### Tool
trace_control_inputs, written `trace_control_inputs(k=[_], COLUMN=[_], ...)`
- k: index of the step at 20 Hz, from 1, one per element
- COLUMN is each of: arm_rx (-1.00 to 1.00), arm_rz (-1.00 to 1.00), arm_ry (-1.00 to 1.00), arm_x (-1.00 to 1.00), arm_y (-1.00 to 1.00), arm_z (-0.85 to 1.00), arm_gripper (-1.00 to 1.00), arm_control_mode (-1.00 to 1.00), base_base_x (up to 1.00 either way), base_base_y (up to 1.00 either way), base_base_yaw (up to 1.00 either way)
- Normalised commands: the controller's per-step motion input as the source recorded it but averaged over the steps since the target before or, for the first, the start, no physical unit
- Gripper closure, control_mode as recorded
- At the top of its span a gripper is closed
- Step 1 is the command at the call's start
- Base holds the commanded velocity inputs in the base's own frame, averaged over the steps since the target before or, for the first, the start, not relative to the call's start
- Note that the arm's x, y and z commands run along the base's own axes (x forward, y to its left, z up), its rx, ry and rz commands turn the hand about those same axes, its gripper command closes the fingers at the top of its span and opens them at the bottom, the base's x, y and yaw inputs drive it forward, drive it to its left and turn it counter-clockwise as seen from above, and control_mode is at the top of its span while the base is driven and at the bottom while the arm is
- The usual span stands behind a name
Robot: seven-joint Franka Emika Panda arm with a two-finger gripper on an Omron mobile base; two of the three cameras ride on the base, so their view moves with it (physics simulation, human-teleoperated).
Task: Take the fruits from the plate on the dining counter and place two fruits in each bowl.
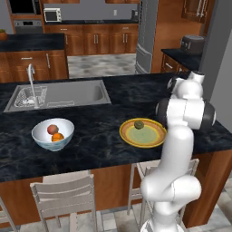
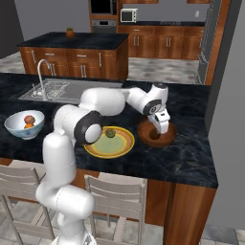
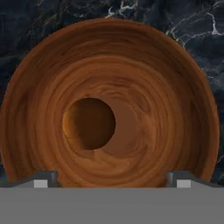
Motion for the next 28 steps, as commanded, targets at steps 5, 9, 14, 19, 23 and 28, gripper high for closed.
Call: trace_control_inputs(k=[5, 9, 14, 19, 23, 28], arm_rx=[0.0, 0.0, 0.0, 0.0, 0.0, -0.03], arm_rz=[0.26, 0.47, 0.36, 0.07, -0.01, -0.24], arm_ry=[-0.01, 0.0, 0.0, -0.02, -0.01, 0.0], arm_x=[-0.42, -0.31, -0.06, -0.04, 0.0, 0.0], arm_y=[0.54, 0.77, 0.73, 0.56, 0.42, 0.4], arm_z=[0.3, 0.1, 0.06, 0.02, -0.01, -0.07], arm_gripper=[-1.0, -1.0, -1.0, -1.0, -1.0, -1.0], arm_control_mode=[-1.0, -1.0, -1.0, -1.0, -1.0, -1.0], base_base_x=[0.0, 0.0, 0.0, 0.0, 0.0, 0.0], base_base_y=[0.0, 0.0, 0.0, 0.0, 0.0, 0.0], base_base_yaw=[0.0, 0.0, 0.0, 0.0, 0.0, 0.0])
